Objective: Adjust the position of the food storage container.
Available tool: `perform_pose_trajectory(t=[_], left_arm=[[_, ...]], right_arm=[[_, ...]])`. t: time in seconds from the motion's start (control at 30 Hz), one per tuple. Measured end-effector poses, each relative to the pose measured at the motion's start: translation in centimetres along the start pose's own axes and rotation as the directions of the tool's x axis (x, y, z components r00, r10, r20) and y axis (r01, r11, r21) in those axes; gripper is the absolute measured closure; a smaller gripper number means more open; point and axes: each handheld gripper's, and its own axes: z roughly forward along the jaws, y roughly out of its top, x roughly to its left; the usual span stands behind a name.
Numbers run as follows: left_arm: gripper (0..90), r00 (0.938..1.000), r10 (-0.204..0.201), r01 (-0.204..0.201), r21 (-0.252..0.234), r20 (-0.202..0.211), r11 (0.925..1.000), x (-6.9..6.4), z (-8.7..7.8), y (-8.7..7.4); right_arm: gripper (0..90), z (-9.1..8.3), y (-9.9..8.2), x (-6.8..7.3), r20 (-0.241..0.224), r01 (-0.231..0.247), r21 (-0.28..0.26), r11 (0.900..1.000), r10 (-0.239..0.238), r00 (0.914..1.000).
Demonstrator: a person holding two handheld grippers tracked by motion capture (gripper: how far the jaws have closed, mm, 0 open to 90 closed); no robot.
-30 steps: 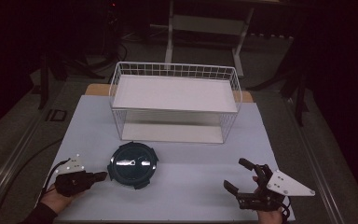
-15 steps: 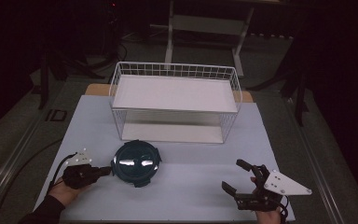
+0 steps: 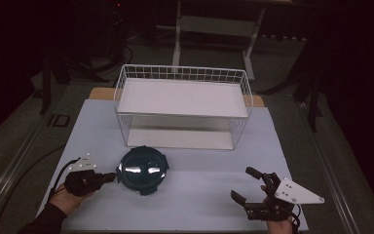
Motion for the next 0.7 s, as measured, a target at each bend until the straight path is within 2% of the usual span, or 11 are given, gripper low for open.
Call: perform_pose_trajectory(t=[0.13,0.23,0.43,0.6,0.7], left_arm=[[90.0,0.9999,0.008,-0.008,0.01,-0.014,0.9999,-0.1,0.2,0.5],[90.0,0.9999,0.014,-0.013,0.019,-0.008,0.9997,0.0,0.7,1.0],[90.0,0.9987,0.05,-0.049,0.048,-0.008,0.9976,-0.3,2.4,2.8],[90.0,0.9984,0.056,-0.056,0.051,0.003,0.9971,-0.5,3.7,3.8],[90.0,0.9969,0.078,-0.079,0.058,0.011,0.9952,-0.9,4.4,4.3]], right_arm=[[13.8,0.0,0.0,0.0,-0.001,-0.001,0.0,1.0,0.001,1.0],[13.8,0.1,-0.1,-0.1,-0.003,-0.005,0.001,1.0,0.005,1.0],[13.8,0.4,-0.2,0.0,-0.012,-0.007,0.011,0.9999,0.007,0.9999],[13.8,0.4,-0.2,-0.1,-0.018,-0.008,0.011,0.9999,0.008,0.9998],[13.8,0.4,-0.3,-0.1,-0.017,-0.008,0.014,0.9999,0.008,0.9998]])
